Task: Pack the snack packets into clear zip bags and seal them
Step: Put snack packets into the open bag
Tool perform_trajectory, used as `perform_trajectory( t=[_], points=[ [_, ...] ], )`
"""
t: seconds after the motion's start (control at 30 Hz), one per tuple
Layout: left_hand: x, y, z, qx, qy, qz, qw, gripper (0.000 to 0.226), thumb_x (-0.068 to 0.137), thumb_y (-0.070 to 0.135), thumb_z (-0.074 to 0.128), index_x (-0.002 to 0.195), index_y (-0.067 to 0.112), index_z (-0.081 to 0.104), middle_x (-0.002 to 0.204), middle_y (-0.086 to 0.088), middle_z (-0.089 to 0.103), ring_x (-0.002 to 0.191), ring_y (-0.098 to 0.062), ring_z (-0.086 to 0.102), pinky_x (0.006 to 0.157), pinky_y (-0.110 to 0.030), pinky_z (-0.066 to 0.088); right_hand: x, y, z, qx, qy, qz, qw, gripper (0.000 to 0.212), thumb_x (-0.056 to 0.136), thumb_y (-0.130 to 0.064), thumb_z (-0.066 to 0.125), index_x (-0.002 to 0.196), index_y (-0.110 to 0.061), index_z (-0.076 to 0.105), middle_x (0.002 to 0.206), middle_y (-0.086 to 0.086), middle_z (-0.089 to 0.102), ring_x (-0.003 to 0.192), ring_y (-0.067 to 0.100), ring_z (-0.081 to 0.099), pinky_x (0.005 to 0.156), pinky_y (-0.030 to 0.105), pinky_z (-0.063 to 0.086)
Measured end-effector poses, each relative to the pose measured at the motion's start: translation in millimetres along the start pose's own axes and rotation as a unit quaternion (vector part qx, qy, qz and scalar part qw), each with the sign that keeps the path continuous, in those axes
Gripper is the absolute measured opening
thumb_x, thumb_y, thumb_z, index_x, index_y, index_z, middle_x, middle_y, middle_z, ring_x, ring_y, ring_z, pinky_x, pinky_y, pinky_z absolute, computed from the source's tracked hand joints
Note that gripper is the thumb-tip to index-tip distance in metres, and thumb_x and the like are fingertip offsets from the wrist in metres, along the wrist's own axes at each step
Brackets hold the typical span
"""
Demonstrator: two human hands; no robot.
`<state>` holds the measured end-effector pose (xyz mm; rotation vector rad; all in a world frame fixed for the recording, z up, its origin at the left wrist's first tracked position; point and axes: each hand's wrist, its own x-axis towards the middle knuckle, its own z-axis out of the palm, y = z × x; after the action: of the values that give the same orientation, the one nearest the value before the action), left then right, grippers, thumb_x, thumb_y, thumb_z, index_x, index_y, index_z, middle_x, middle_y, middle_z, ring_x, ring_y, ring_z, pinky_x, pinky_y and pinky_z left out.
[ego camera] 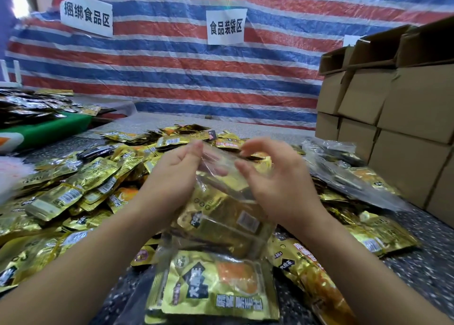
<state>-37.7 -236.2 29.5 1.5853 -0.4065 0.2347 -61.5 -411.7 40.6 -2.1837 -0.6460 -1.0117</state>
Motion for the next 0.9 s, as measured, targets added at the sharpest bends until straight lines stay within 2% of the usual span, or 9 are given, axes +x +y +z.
perform_trajectory(
  t=[0.07,0.13,0.23,0.33,0.47,0.57,0.7,0.8,0.9],
  points=[
    [2,3,-3,-0.064,0.021,-0.01,0.998,0.054,0.104,0.043,0.035,0.078,0.016,0.075,0.085,-0.011,0.076,0.067,-0.028,0.074,0.053,-0.031,0.055,1,6,-11,-0.014,0.057,0.051,0.997,0.023,0.091,-0.035,0.068,0.11,-0.026,0.06,0.1,-0.02,0.057,0.09,-0.004,0.053,0.09,0.025,0.046],
    [5,4,-7,-0.105,0.036,-0.022,0.994,0.058,0.104,0.044,0.034,0.072,0.02,0.077,0.086,-0.01,0.077,0.069,-0.029,0.074,0.053,-0.031,0.056,3,9,-20,0.045,0.023,0.186,0.981,0.039,0.087,-0.049,0.066,0.117,-0.028,0.053,0.108,-0.014,0.059,0.091,-0.003,0.058,0.074,0.015,0.047],
    [9,4,-14,-0.148,0.037,-0.044,0.987,0.063,0.105,0.045,0.029,0.07,0.019,0.075,0.09,-0.009,0.076,0.076,-0.032,0.074,0.056,-0.032,0.057,3,14,-22,0.246,-0.096,0.341,0.902,0.048,0.079,-0.049,0.065,0.113,-0.016,0.06,0.105,0.007,0.071,0.088,0.017,0.068,0.081,0.041,0.06],
    [10,0,-15,-0.126,0.062,-0.048,0.989,0.051,0.105,0.045,0.03,0.091,0.011,0.067,0.088,-0.009,0.077,0.07,-0.028,0.075,0.049,-0.024,0.054,-1,18,-17,0.29,-0.108,0.316,0.897,0.014,0.092,-0.021,0.064,0.093,-0.009,0.069,0.085,0.008,0.073,0.084,0.027,0.066,0.095,0.056,0.052],
    [15,-4,-14,-0.107,0.034,-0.057,0.992,0.046,0.094,0.054,0.04,0.102,0.016,0.066,0.085,-0.008,0.077,0.066,-0.02,0.073,0.051,-0.022,0.054,-1,23,-16,0.371,-0.05,0.302,0.877,0.016,0.092,-0.018,0.063,0.08,-0.014,0.073,0.076,0.005,0.072,0.066,0.017,0.067,0.06,0.035,0.058],
    [12,-7,-13,-0.083,-0.054,-0.123,0.988,0.044,0.084,0.052,0.052,0.109,0.017,0.063,0.093,-0.005,0.077,0.079,-0.016,0.074,0.061,-0.028,0.057,-2,29,-12,0.363,-0.033,0.321,0.874,0.027,0.095,-0.018,0.061,0.073,-0.018,0.076,0.078,0.004,0.074,0.064,0.014,0.067,0.054,0.027,0.055],
    [10,-12,-10,-0.069,-0.041,-0.129,0.988,0.024,0.099,0.027,0.049,0.104,0.011,0.066,0.098,-0.01,0.076,0.106,-0.04,0.065,0.094,-0.052,0.053,-3,33,-8,0.333,-0.007,0.358,0.872,0.013,0.097,-0.011,0.059,0.09,-0.008,0.069,0.079,0.008,0.075,0.068,0.019,0.071,0.054,0.026,0.054],
    [11,-9,-9,-0.085,-0.032,-0.115,0.989,0.033,0.101,0.034,0.043,0.102,0.01,0.066,0.094,-0.011,0.076,0.087,-0.03,0.073,0.071,-0.034,0.06,-4,35,-10,0.341,-0.003,0.373,0.863,0.009,0.097,-0.006,0.057,0.095,-0.007,0.066,0.082,0.011,0.075,0.071,0.024,0.073,0.054,0.028,0.056],
    [11,-11,-7,-0.059,-0.01,-0.112,0.992,0.038,0.103,0.04,0.039,0.101,0.016,0.068,0.096,-0.006,0.077,0.087,-0.026,0.069,0.082,-0.038,0.052,-3,37,-11,0.357,0.006,0.379,0.854,0.017,0.096,0.004,0.053,0.096,-0.007,0.066,0.083,0.01,0.075,0.075,0.025,0.073,0.066,0.035,0.061]
  ],
)
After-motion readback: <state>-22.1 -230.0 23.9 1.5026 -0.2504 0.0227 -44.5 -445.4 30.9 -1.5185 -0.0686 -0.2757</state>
